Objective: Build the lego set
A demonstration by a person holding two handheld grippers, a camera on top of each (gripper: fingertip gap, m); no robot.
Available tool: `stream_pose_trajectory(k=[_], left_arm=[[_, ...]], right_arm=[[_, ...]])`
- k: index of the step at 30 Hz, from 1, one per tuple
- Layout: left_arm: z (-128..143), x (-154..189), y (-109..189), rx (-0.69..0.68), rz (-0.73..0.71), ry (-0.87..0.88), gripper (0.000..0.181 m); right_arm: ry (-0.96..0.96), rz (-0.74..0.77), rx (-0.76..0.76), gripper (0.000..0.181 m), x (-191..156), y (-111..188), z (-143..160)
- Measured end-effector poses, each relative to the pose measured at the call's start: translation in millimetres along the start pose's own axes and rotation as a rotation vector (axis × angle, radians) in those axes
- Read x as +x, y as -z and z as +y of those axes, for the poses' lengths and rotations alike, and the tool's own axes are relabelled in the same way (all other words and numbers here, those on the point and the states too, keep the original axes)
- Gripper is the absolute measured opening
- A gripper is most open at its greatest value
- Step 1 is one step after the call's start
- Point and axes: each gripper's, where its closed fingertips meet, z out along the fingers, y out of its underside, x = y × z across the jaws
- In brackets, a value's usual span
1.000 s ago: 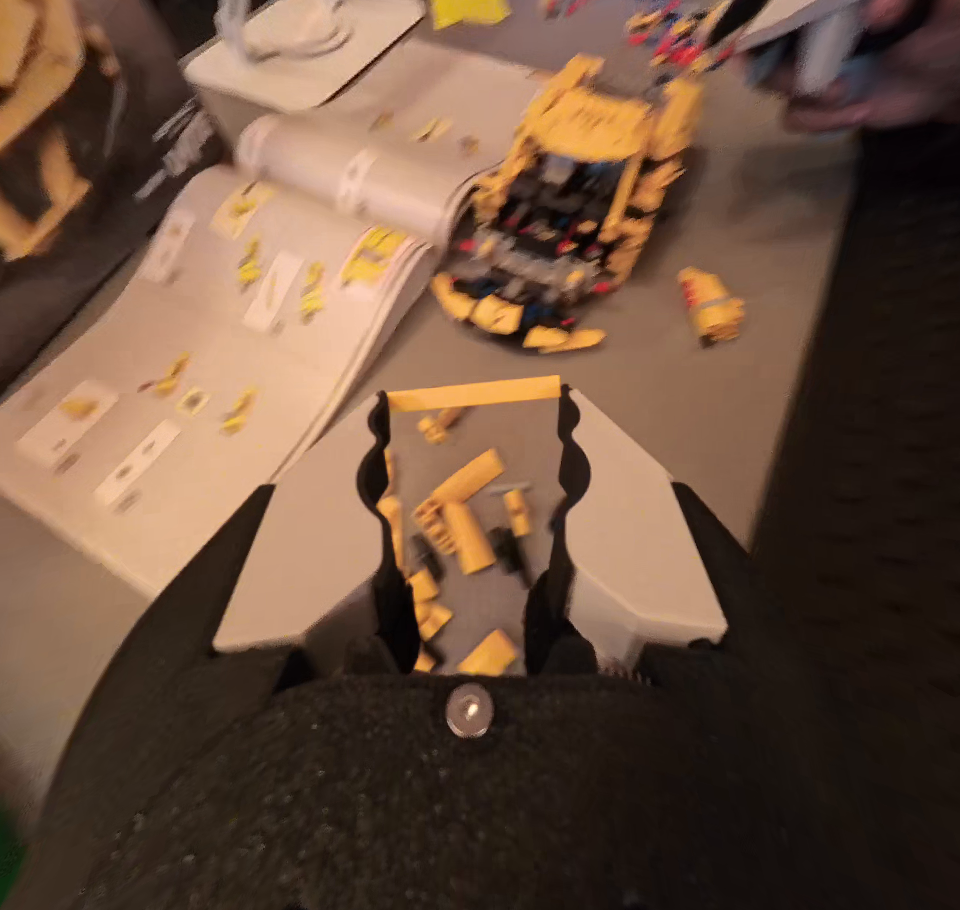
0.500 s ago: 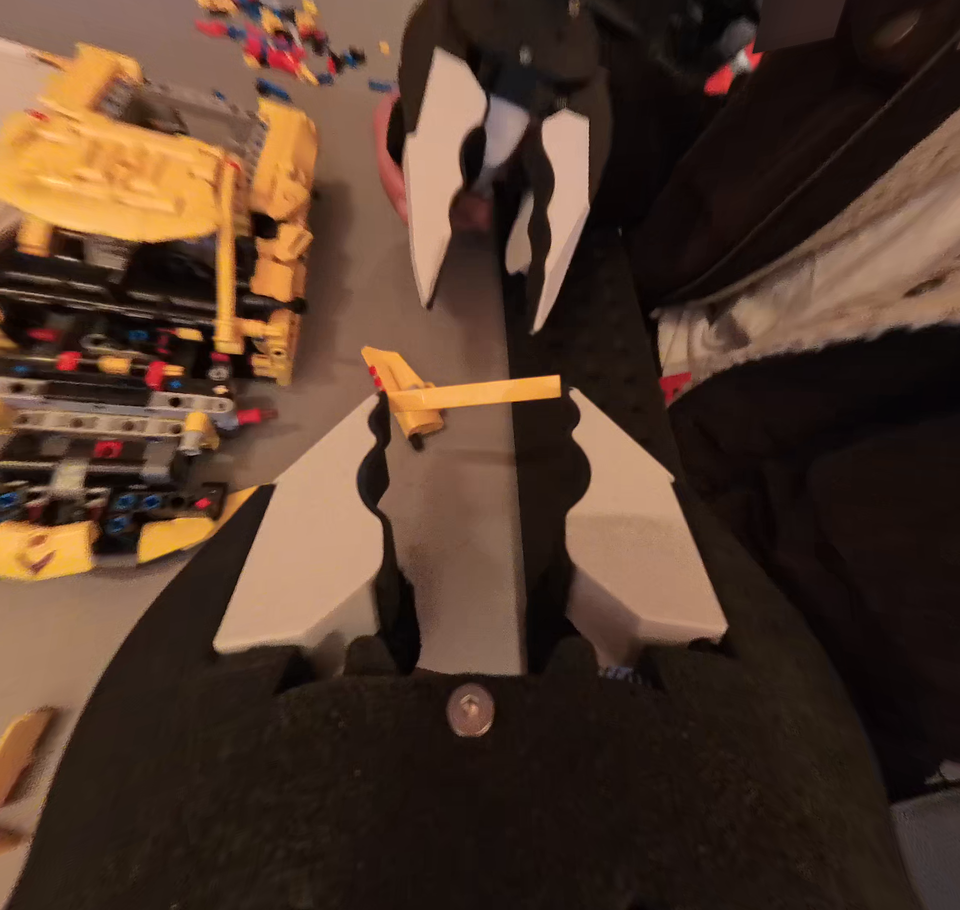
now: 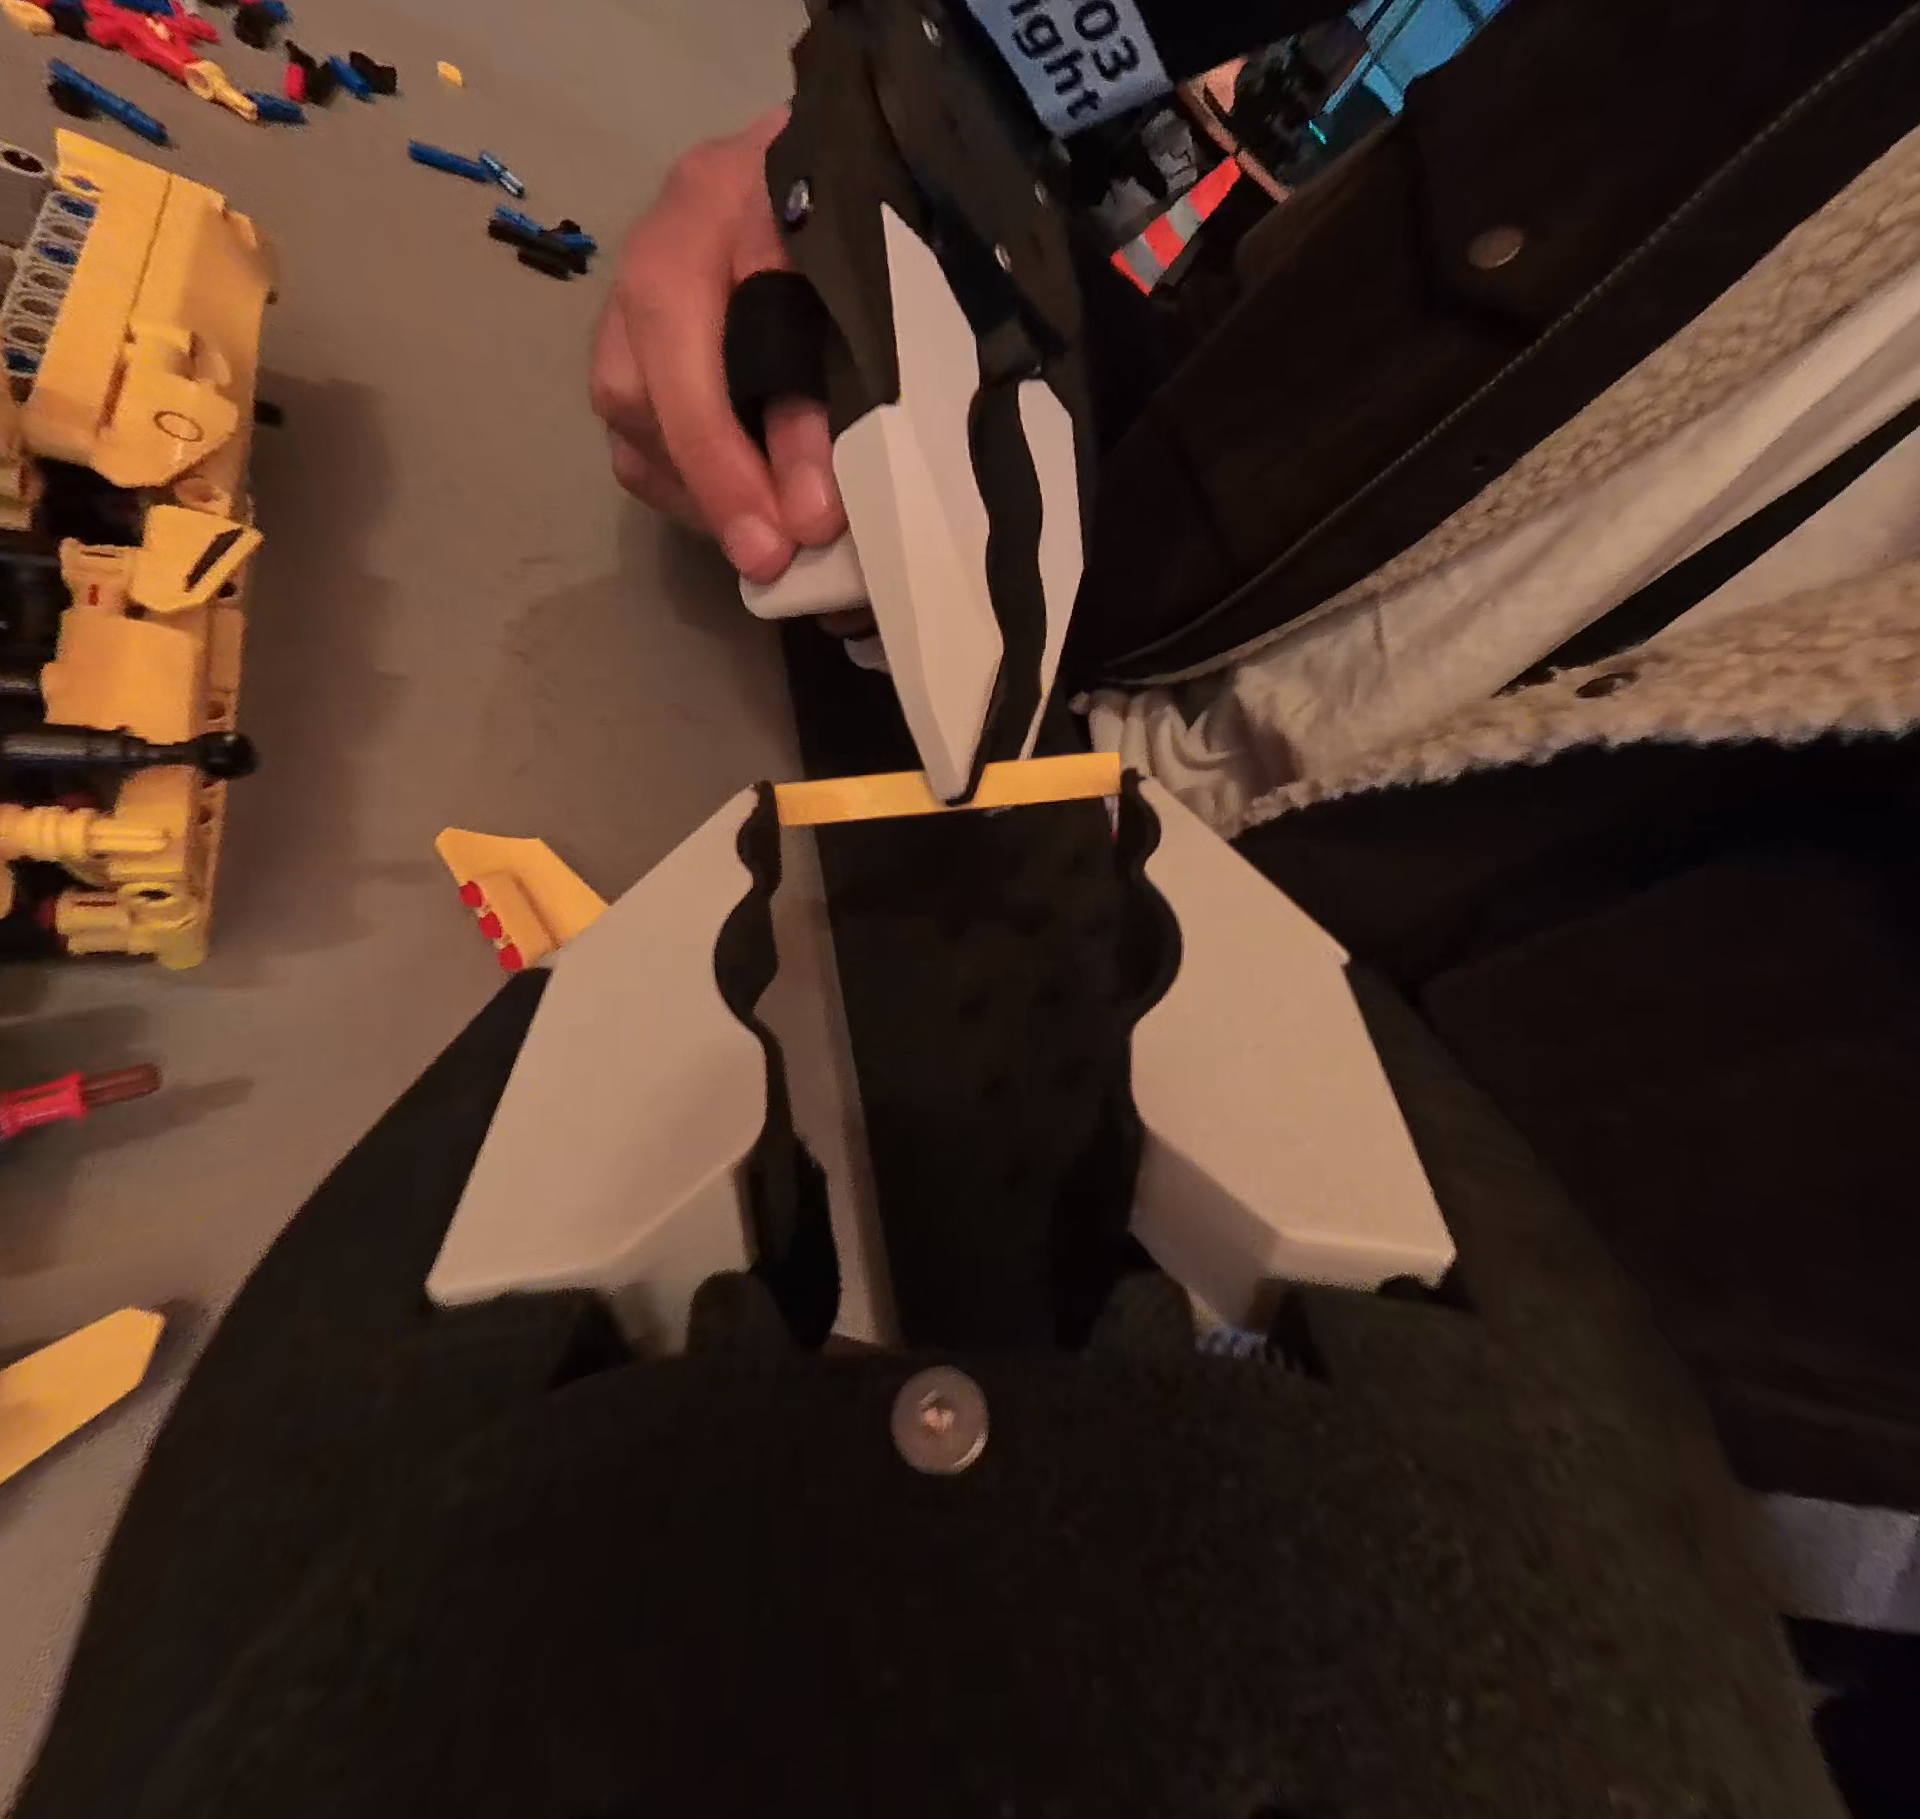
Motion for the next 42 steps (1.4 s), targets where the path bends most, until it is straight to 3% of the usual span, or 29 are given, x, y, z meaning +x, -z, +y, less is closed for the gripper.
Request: stream_pose_trajectory(k=[3, 5, 8, 12, 17, 22, 25, 27, 31, 34, 37, 39, 42], left_arm=[[-2, -14, 8, 0.036, -0.100, -0.001, 0.062], [2, -38, 21, 0.033, -0.293, -0.016, 0.061], [26, -61, 26, -0.090, -0.545, -0.108, 0.061], [47, -73, 13, -0.234, -0.712, -0.169, 0.061], [49, -79, 0, -0.229, -0.741, -0.183, 0.025], [52, -78, 6, -0.266, -0.715, -0.204, 0.025], [56, -74, 12, -0.316, -0.713, -0.254, 0.025], [55, -72, 20, -0.344, -0.744, -0.303, 0.025], [33, -54, 31, -0.310, -0.794, -0.461, 0.025], [16, -36, 34, -0.296, -0.821, -0.593, 0.025], [5, -20, 33, -0.279, -0.822, -0.665, 0.025], [1, -13, 30, -0.273, -0.812, -0.682, 0.025], [-8, -12, 36, -0.214, -0.852, -0.659, 0.025]], right_arm=[[-0.032, 0.039, -0.079, 0.002, 10, 2, 14], [-0.085, 0.094, -0.196, 0.002, 24, 7, 36], [-0.146, 0.173, -0.416, 0.002, 40, 15, 74], [-0.181, 0.217, -0.509, 0.002, 48, 13, 89], [-0.309, 0.200, -0.542, 0.002, 46, 20, 97], [-0.423, 0.092, -0.631, 0.002, 28, 25, 109], [-0.448, 0.054, -0.584, 0.006, 23, 21, 106], [-0.466, 0.039, -0.520, 0.022, 25, 18, 97], [-0.697, 0.012, -0.174, 0.033, 41, 12, 50], [-0.988, -0.111, 0.022, 0.029, 48, 16, 25], [-1.015, -0.158, 0.032, 0.028, 43, 16, 23], [-1.040, -0.253, 0.104, 0.001, 36, 18, 7], [-1.136, -0.243, 0.165, 0.000, 44, 19, 5]])
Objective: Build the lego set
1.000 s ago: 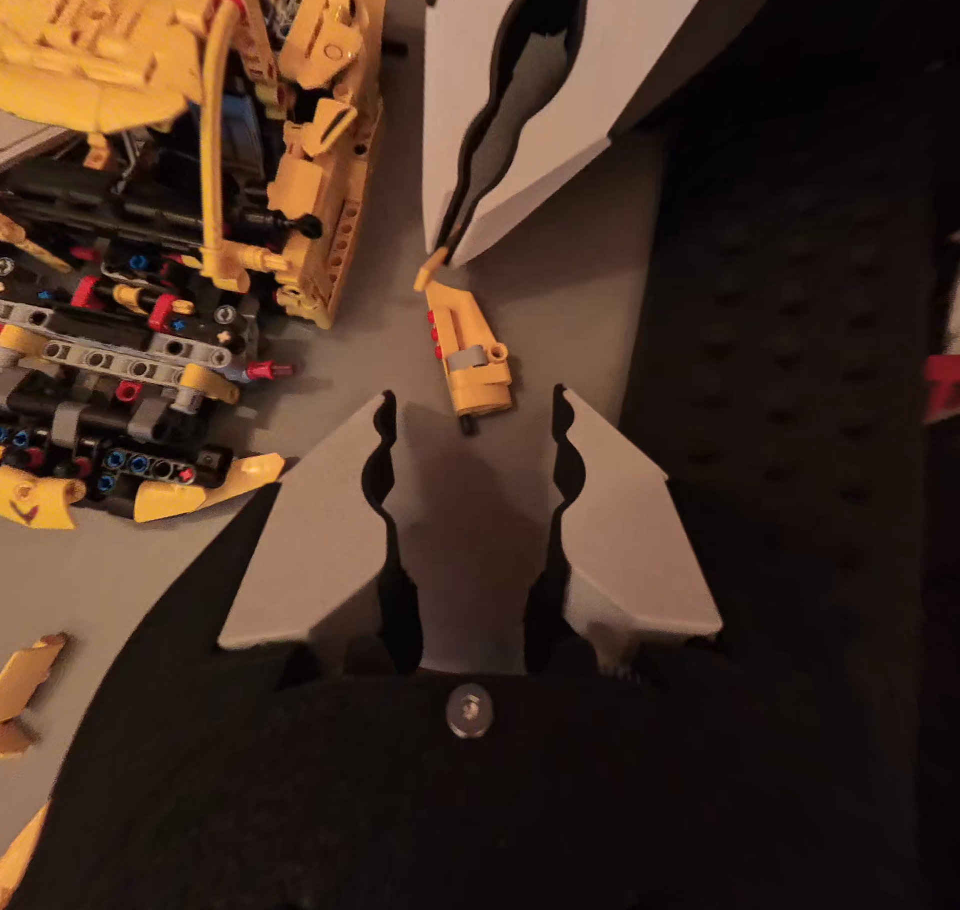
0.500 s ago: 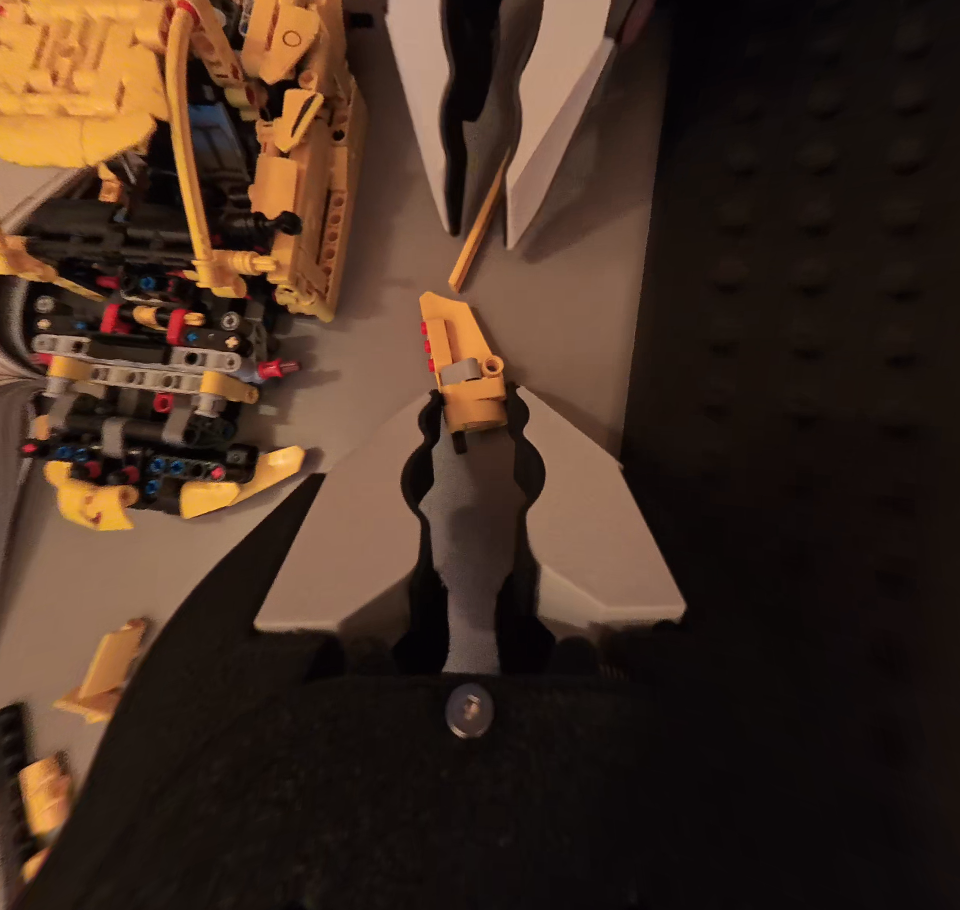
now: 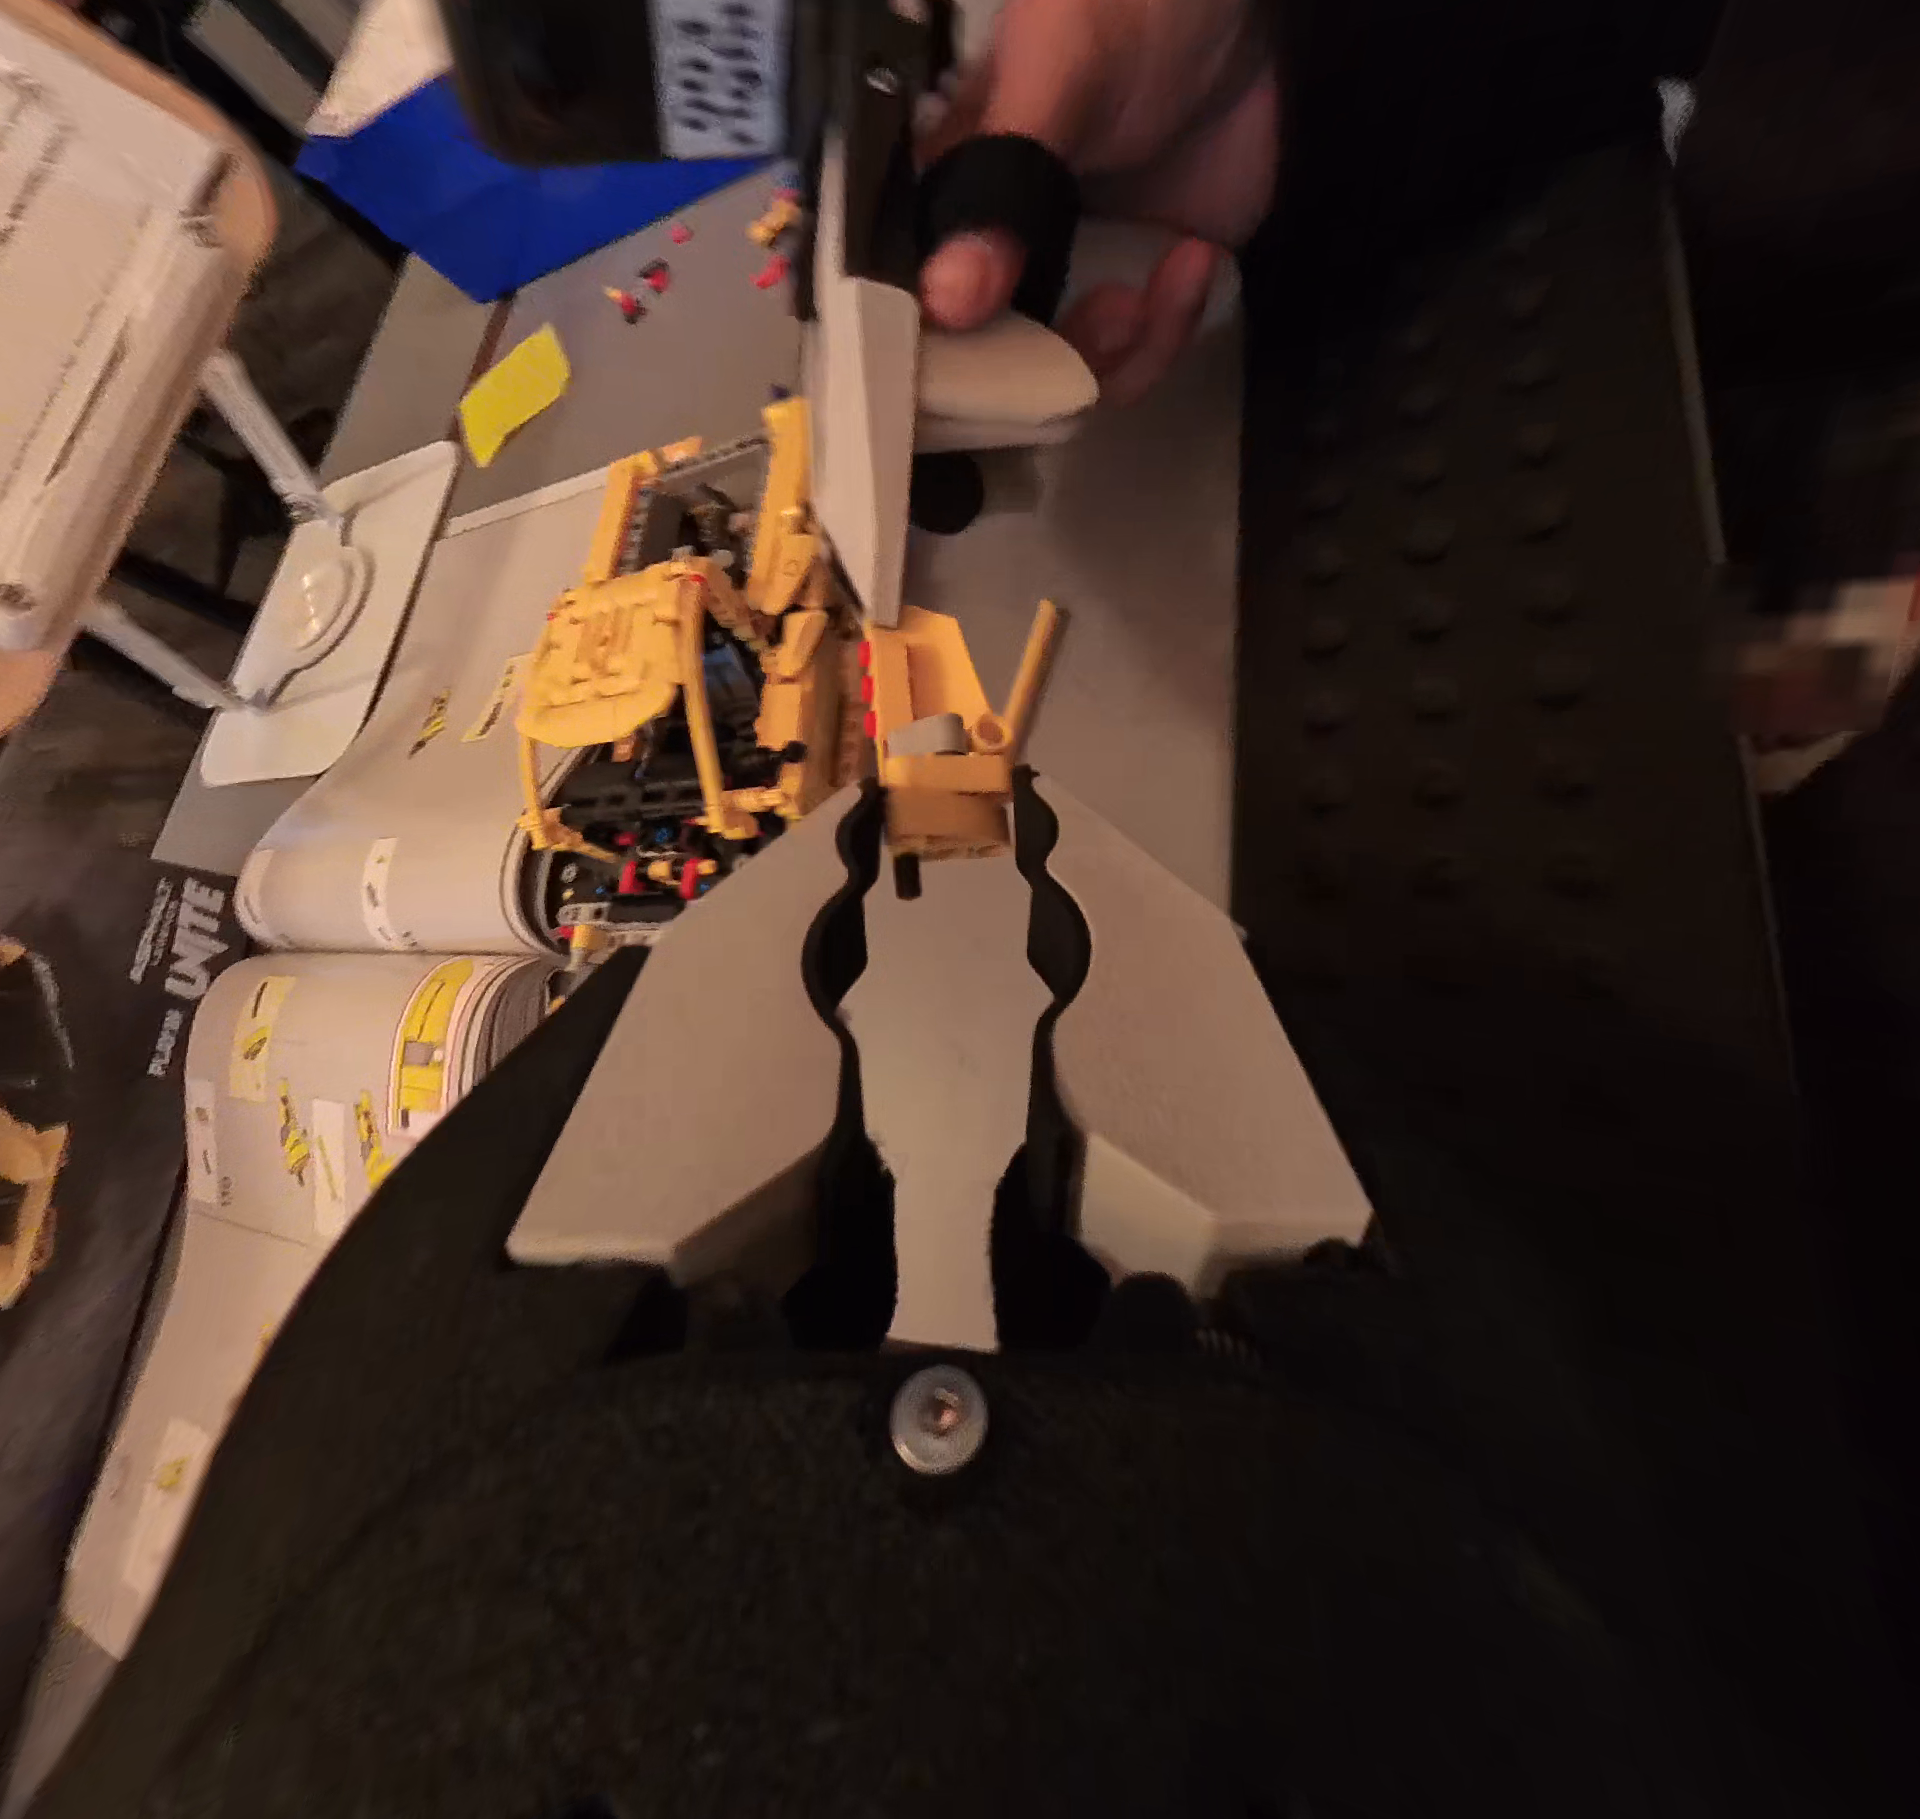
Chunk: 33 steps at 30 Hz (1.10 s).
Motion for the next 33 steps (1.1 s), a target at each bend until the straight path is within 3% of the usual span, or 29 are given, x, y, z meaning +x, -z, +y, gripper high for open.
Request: stream_pose_trajectory(k=[3, 6, 9, 13, 18, 22, 26, 30, 33], left_arm=[[-7, -42, 10, 0.163, -0.163, 0.342, 0.031], [-10, -59, 8, 0.457, -0.130, 0.841, 0.037], [-12, -55, -12, 0.614, -0.070, 1.081, 0.039], [-30, -64, -14, 0.743, -0.119, 1.127, 0.038], [-30, -75, -19, 0.793, -0.191, 1.191, 0.037], [-22, -81, -17, 0.850, -0.186, 1.291, 0.010], [-24, -81, -15, 0.884, -0.158, 1.312, 0.008], [-21, -84, -8, 0.874, -0.113, 1.299, 0.007], [-8, -85, 1, 0.768, -0.113, 1.214, 0.006]], right_arm=[[-0.066, -0.007, 0.216, 0.000, 2, 11, -30], [-0.071, 0.015, 0.366, 0.000, 5, 16, -46], [-0.067, 0.025, 0.454, 0.000, 6, 18, -54], [-0.077, 0.034, 0.519, 0.000, 8, 20, -56], [-0.094, 0.030, 0.576, 0.000, 8, 19, -57], [-0.119, 0.025, 0.580, 0.000, 11, 14, -54], [-0.129, 0.004, 0.584, 0.001, 10, 13, -55], [-0.014, 0.048, 0.496, 0.004, 3, 9, -53], [0.229, 0.306, 0.270, 0.023, 18, 20, -42]])
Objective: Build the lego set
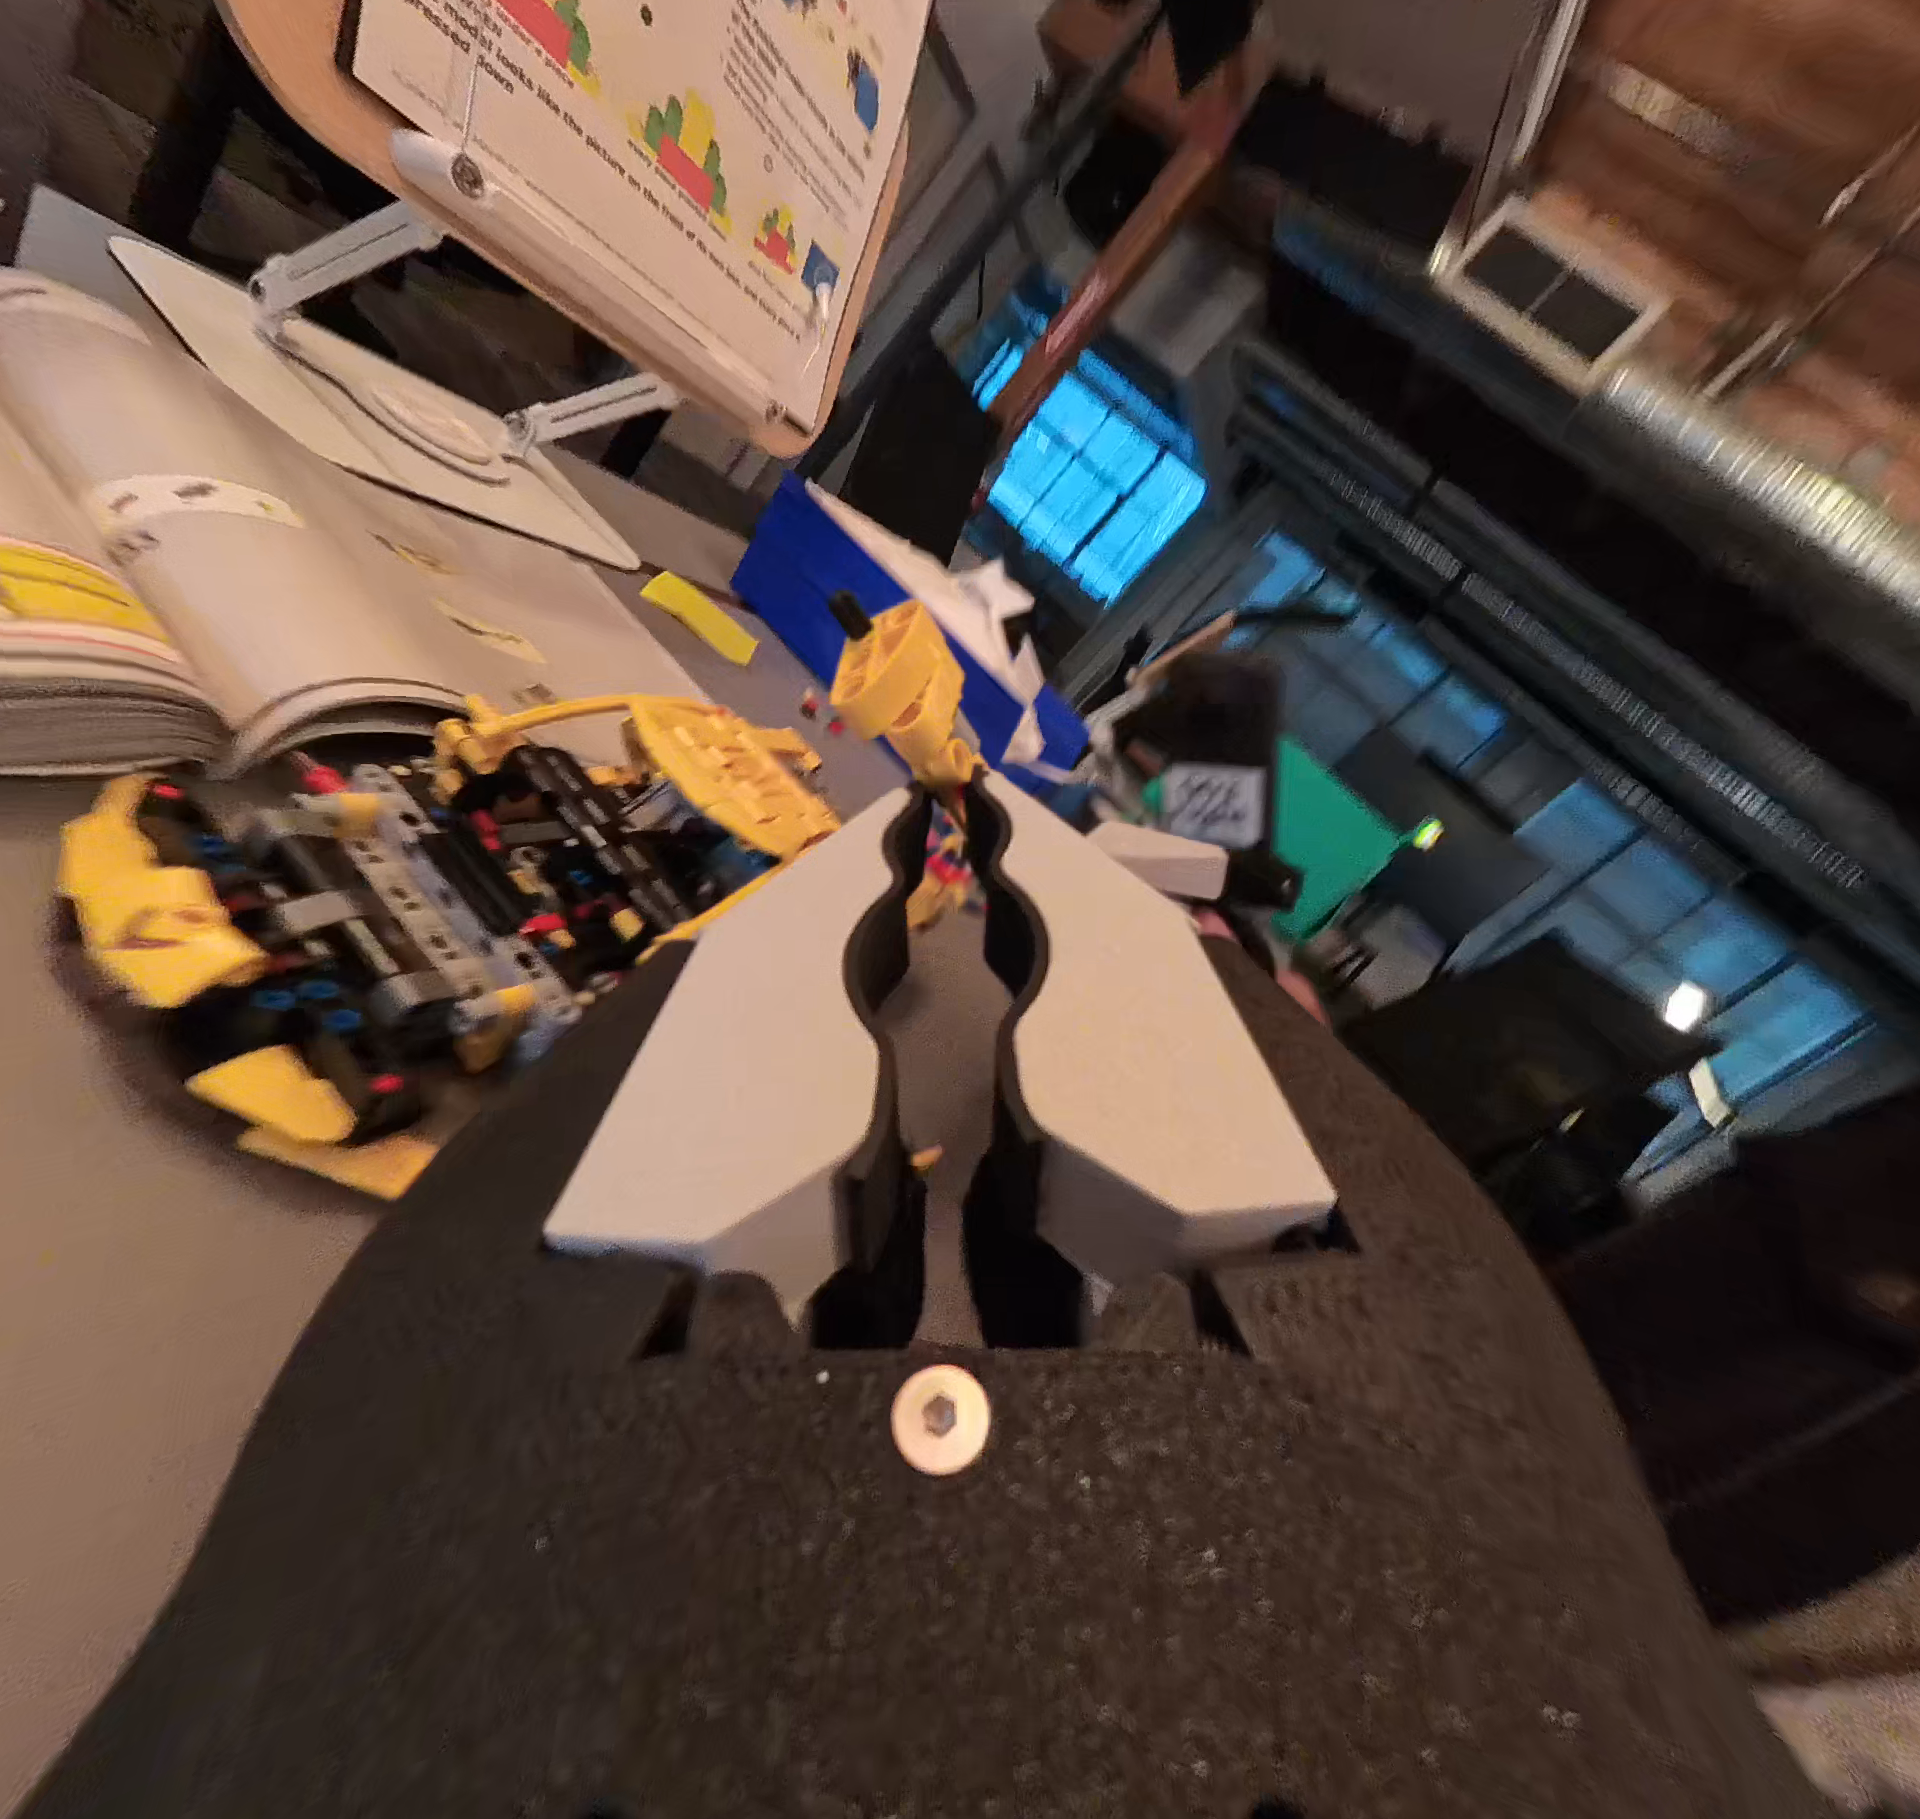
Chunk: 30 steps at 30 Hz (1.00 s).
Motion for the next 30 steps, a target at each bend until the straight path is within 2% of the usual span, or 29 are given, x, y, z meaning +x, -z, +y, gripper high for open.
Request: stream_pose_trajectory(k=[4, 6, 7, 11, 14, 19, 21, 23, 26, 30], left_arm=[[16, -26, 23, -0.220, -0.154, -0.260, 0.006], [27, -33, 31, -0.300, -0.187, -0.322, 0.006], [30, -30, 32, -0.320, -0.164, -0.315, 0.006], [36, -26, 31, -0.350, -0.120, -0.287, 0.006], [38, -26, 29, -0.360, -0.121, -0.296, 0.006], [37, -23, 28, -0.348, -0.112, -0.302, 0.006], [37, -23, 27, -0.344, -0.111, -0.305, 0.006], [38, -22, 26, -0.347, -0.111, -0.303, 0.006], [38, -19, 22, -0.332, -0.101, -0.270, 0.006], [39, -16, 16, -0.303, -0.110, -0.230, 0.006]], right_arm=[[0.448, 0.205, -0.569, 0.013, 22, 19, 68], [0.600, 0.321, -0.722, 0.011, 39, 28, 85], [0.642, 0.342, -0.745, 0.006, 42, 28, 88], [0.574, 0.283, -0.757, 0.001, 43, 21, 103], [0.450, 0.219, -0.770, 0.008, 37, 19, 108], [0.438, 0.194, -0.739, 0.013, 31, 20, 101], [0.459, 0.229, -0.788, 0.015, 38, 23, 106], [0.488, 0.250, -0.803, 0.007, 44, 22, 111], [0.416, 0.302, -0.697, 0.002, 49, 16, 91], [0.287, 0.296, -0.225, 0.002, 20, -6, 19]])
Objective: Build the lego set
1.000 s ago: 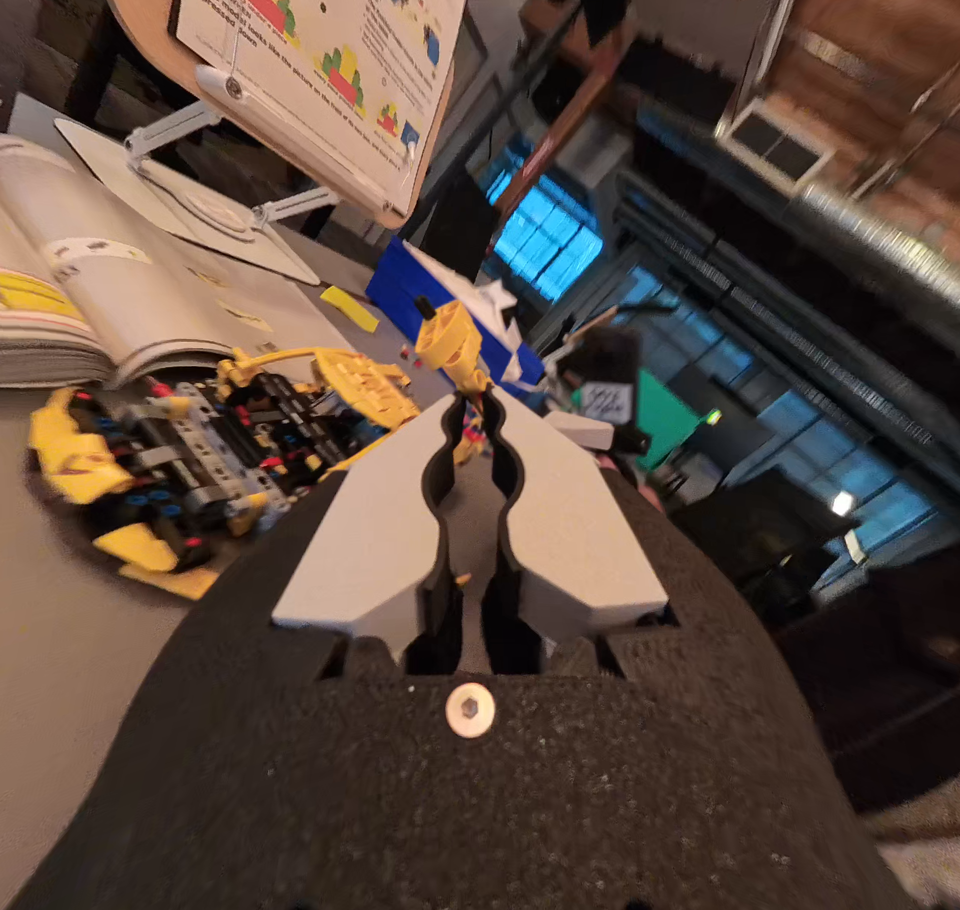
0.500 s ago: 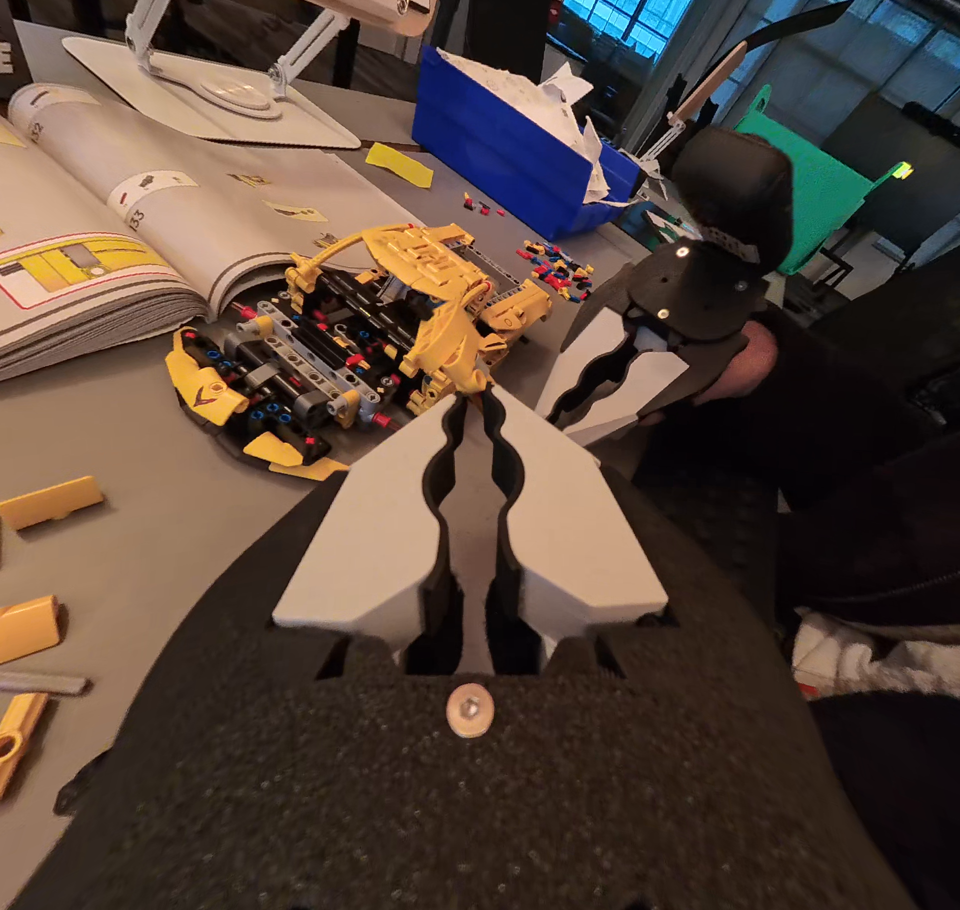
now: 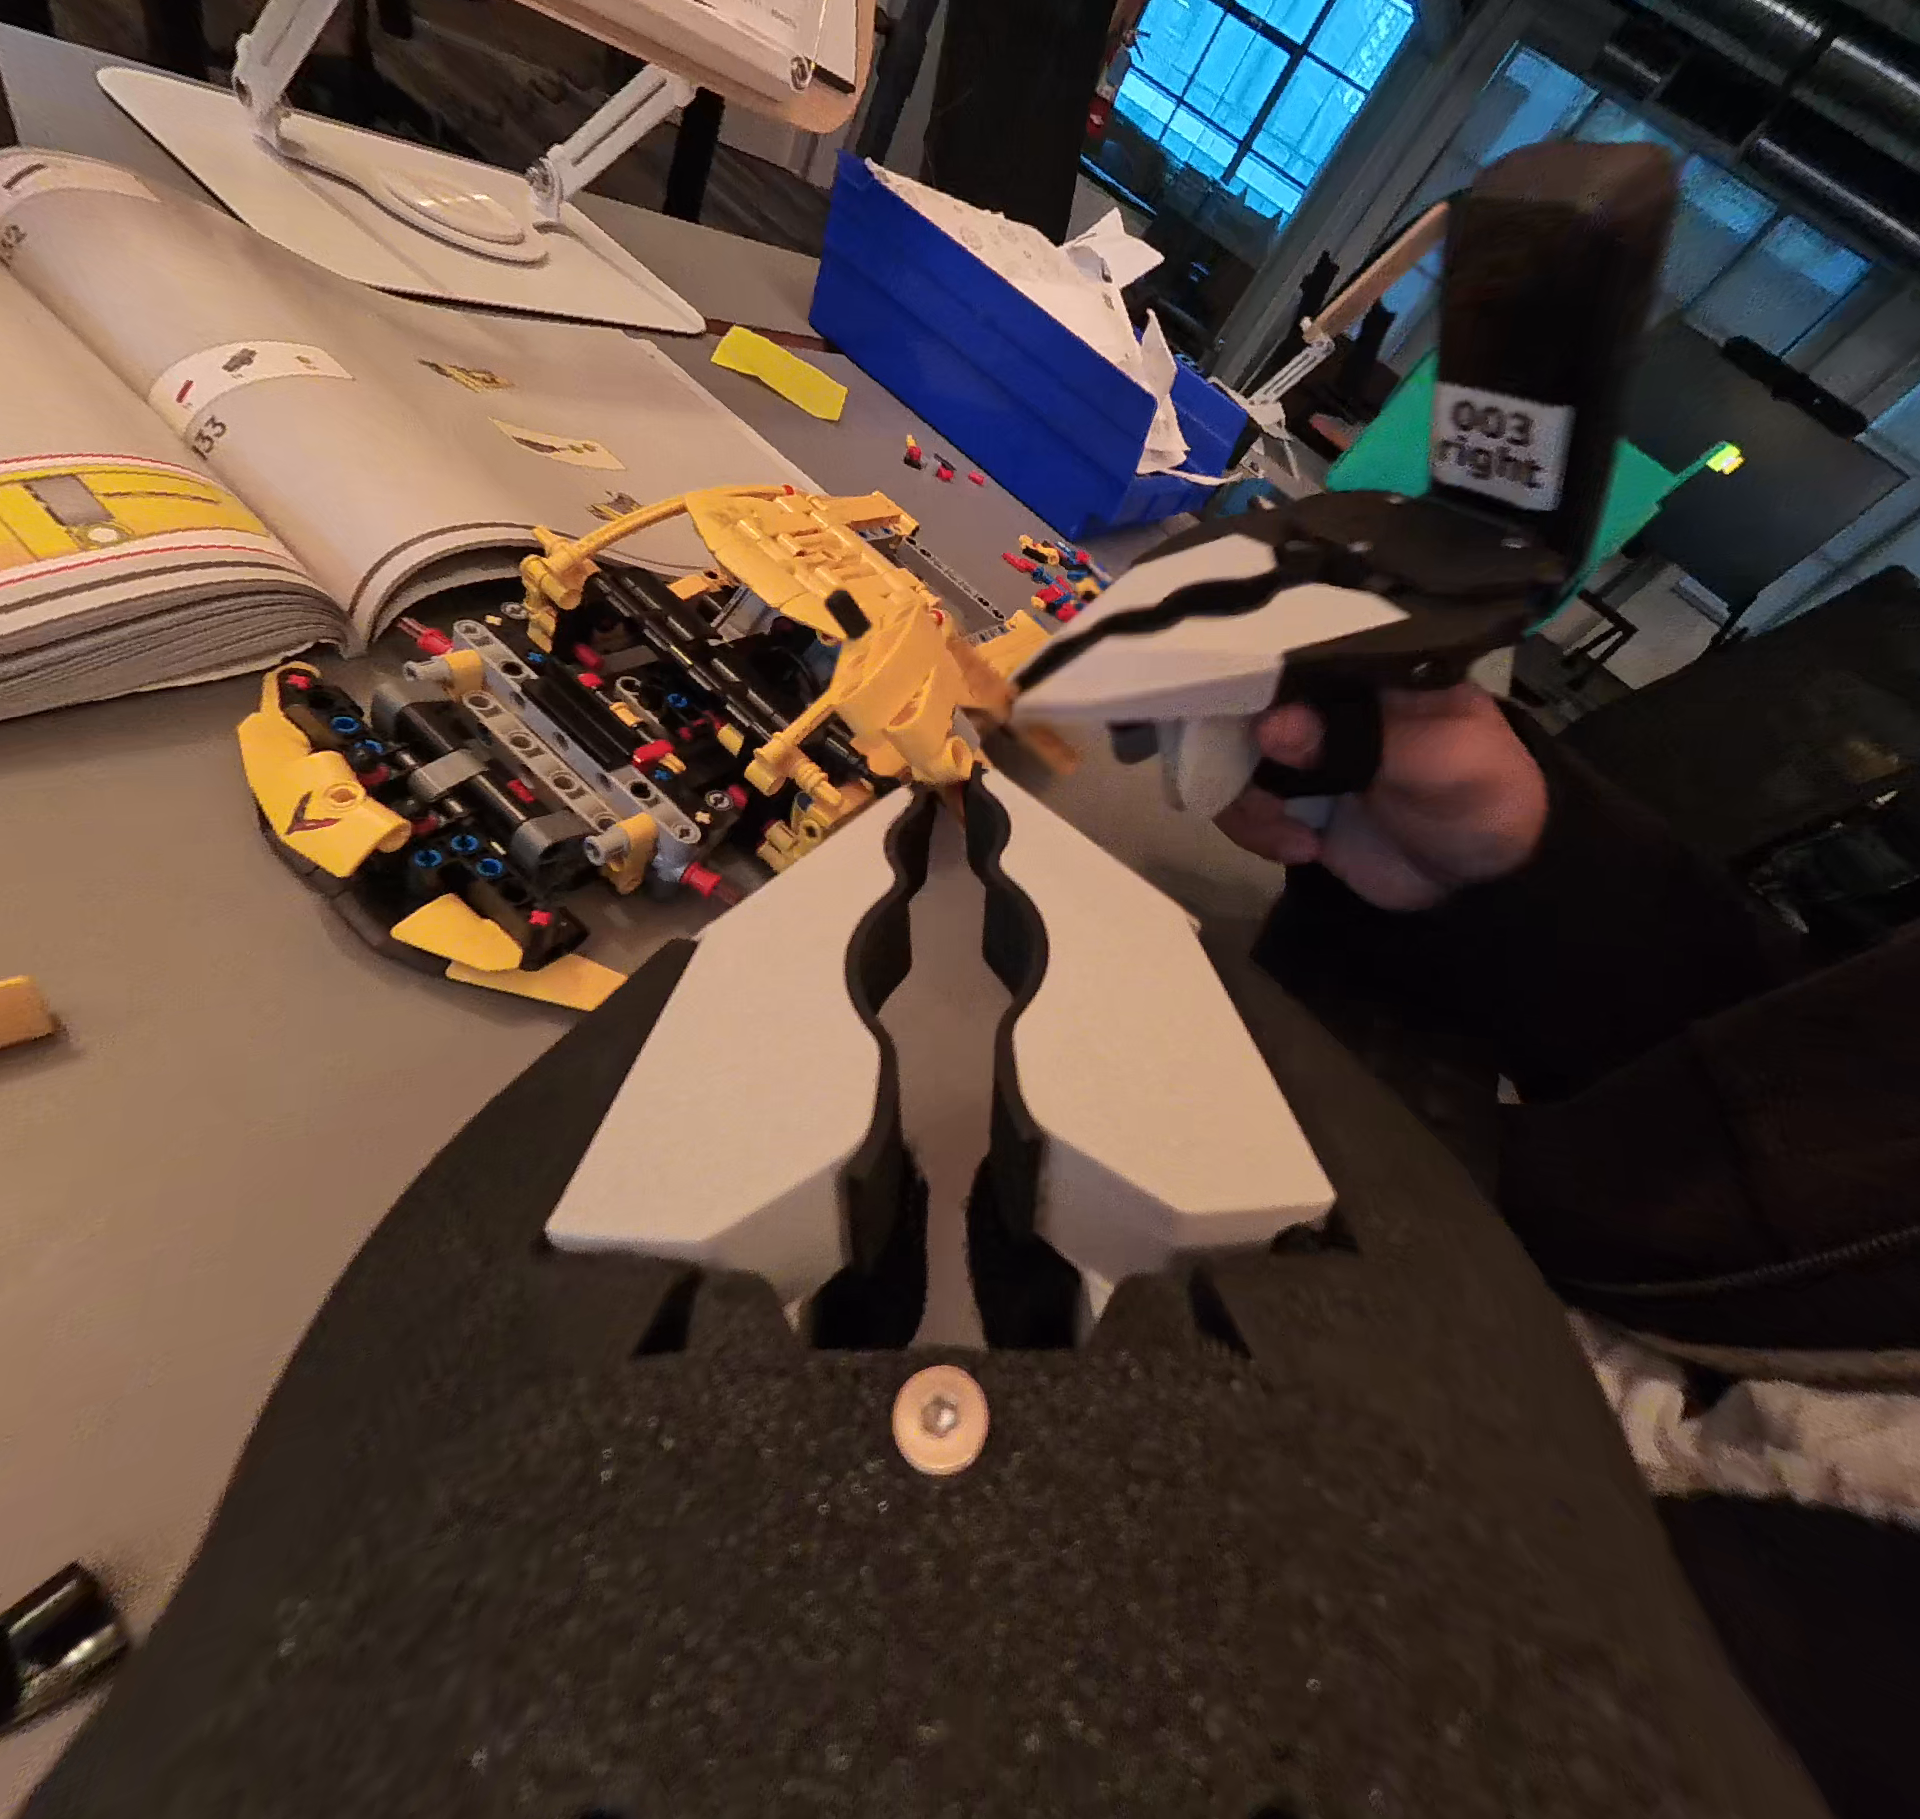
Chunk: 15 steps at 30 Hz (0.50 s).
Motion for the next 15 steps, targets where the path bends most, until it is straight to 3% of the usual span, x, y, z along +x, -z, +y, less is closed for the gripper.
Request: stream_pose_trajectory(k=[5, 15], left_arm=[[-1, 7, -5, 0.018, 0.030, 0.021, 0.005], [-1, 7, -6, 0.016, 0.011, -0.001, 0.006]], right_arm=[[0.086, 0.066, 0.126, 0.002, -17, -5, -21], [0.164, 0.104, 0.101, 0.003, -24, -14, -16]])
